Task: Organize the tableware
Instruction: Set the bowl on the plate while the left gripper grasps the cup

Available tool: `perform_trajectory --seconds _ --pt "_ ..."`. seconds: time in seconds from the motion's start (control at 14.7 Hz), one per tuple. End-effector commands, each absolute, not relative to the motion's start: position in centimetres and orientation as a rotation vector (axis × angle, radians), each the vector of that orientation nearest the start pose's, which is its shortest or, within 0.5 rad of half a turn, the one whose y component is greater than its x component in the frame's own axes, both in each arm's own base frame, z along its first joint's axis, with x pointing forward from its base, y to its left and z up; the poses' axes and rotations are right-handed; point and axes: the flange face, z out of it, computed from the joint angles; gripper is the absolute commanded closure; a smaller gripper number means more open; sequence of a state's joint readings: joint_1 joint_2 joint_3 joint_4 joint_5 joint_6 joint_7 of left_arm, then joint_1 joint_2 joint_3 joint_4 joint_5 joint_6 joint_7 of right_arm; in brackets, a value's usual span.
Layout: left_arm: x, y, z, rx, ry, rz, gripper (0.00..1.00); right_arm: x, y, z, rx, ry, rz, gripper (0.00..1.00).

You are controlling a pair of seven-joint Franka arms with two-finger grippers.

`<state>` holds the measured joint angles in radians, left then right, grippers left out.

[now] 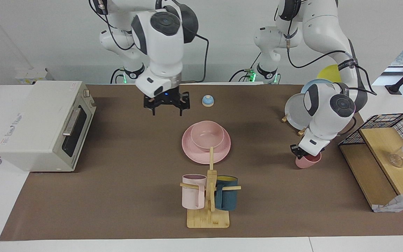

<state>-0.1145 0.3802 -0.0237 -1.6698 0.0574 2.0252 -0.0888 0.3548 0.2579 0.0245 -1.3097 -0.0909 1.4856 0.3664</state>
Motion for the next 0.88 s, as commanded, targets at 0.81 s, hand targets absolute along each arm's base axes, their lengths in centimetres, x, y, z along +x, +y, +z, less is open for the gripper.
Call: perform_trajectory --seconds 0.81 --pt "55.1 -39.7 53.6 -3.209 -0.405 0.112 1.0 51.1 2.0 62.0 -3.198 -0.048 0.259 0.0"
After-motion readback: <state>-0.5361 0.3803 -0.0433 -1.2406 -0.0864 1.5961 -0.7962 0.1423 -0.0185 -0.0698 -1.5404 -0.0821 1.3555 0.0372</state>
